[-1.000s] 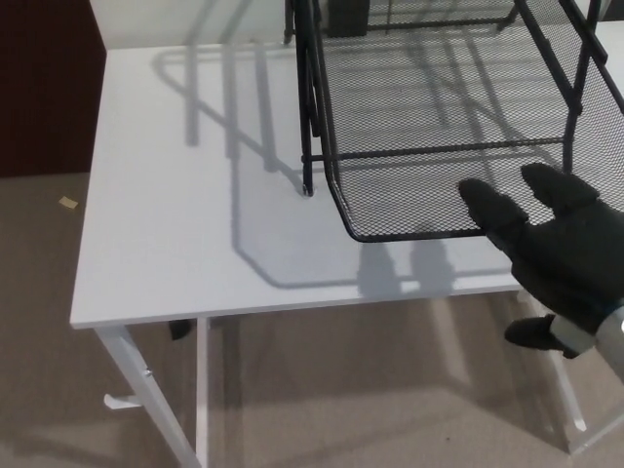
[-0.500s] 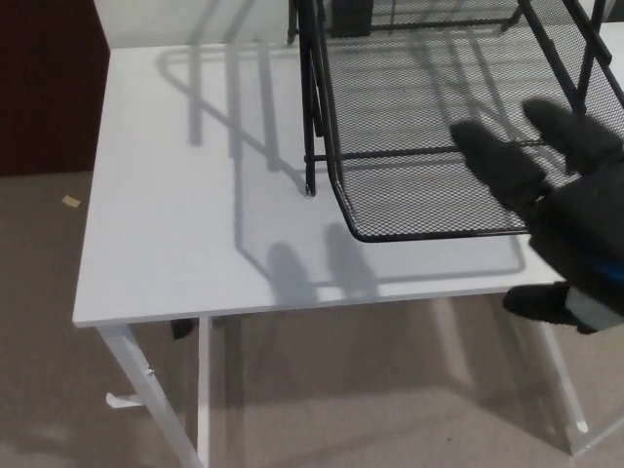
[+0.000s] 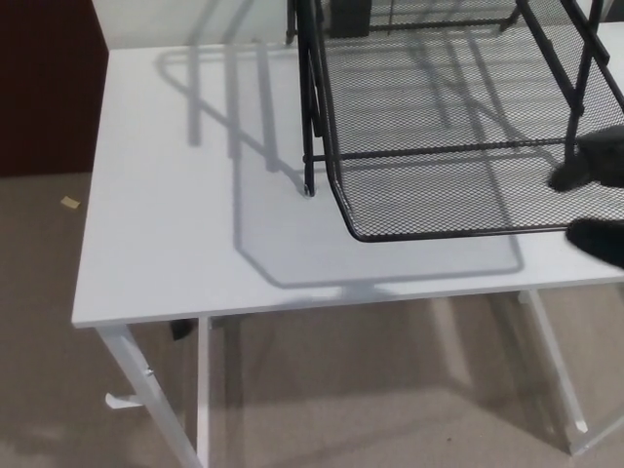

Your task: The robot walks towards a file tray kept in the middle of a desk and uses its right hand to grab a tray and pulls it out towards itself

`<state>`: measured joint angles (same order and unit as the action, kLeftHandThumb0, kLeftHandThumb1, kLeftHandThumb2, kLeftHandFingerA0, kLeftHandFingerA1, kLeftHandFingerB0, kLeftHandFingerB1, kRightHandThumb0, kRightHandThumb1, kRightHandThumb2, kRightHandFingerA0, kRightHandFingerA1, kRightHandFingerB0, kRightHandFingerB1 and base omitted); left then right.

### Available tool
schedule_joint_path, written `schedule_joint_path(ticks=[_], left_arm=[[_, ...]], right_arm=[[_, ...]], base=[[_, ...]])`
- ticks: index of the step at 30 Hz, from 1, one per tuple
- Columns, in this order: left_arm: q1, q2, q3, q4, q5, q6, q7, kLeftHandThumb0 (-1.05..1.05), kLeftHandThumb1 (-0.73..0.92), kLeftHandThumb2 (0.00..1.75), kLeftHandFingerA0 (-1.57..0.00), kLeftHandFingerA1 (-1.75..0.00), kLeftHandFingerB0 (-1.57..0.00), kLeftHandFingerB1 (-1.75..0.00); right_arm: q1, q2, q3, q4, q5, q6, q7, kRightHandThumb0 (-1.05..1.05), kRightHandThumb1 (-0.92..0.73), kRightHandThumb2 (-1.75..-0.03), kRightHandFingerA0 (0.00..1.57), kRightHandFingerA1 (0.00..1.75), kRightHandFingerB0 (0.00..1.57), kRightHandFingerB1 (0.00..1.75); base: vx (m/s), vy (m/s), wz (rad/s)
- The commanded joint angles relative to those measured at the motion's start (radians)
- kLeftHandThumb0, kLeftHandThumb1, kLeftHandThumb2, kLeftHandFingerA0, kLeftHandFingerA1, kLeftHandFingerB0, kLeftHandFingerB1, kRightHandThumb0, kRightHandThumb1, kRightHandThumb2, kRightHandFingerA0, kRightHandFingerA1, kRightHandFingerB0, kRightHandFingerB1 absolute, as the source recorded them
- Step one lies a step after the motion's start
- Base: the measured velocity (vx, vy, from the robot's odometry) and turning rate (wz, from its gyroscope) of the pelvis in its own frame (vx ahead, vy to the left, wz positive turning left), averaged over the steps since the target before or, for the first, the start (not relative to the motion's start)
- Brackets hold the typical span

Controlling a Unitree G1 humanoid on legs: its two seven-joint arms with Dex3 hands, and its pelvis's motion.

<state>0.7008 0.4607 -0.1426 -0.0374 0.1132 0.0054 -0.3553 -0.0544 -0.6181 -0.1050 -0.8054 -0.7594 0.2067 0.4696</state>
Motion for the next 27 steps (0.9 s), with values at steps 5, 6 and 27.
schedule_joint_path(ticks=[5, 6, 27], left_arm=[[0.017, 0.02, 0.017, 0.009, -0.01, 0.006, -0.023, -0.39, 0.61, 0.58, -0.66, -0.49, -0.32, -0.35], [0.013, 0.02, 0.015, 0.009, -0.009, 0.007, -0.024, -0.39, 0.61, 0.58, -0.66, -0.49, -0.32, -0.35], [-0.043, 0.001, 0.126, 0.042, -0.077, 0.033, 0.012, -0.38, 0.6, 0.59, -0.54, -0.47, -0.32, -0.37]], right_arm=[[0.329, -0.17, -1.078, -0.225, 1.487, 0.14, 0.591, -0.7, -0.92, -0.75, 1.2, 1.24, 1.07, 0.82], [0.352, -0.164, -1.088, -0.223, 1.492, 0.126, 0.59, -0.7, -0.92, -0.75, 1.2, 1.24, 1.07, 0.82], [0.76, 0.261, -0.192, 0.819, 0.232, -0.087, -0.133, -0.77, -0.71, -1.01, 0.29, 0.58, 0.2, 0.49]], base=[[0.0, 0.0, 0.0], [0.0, 0.0, 0.0], [0.0, 0.0, 0.0]])
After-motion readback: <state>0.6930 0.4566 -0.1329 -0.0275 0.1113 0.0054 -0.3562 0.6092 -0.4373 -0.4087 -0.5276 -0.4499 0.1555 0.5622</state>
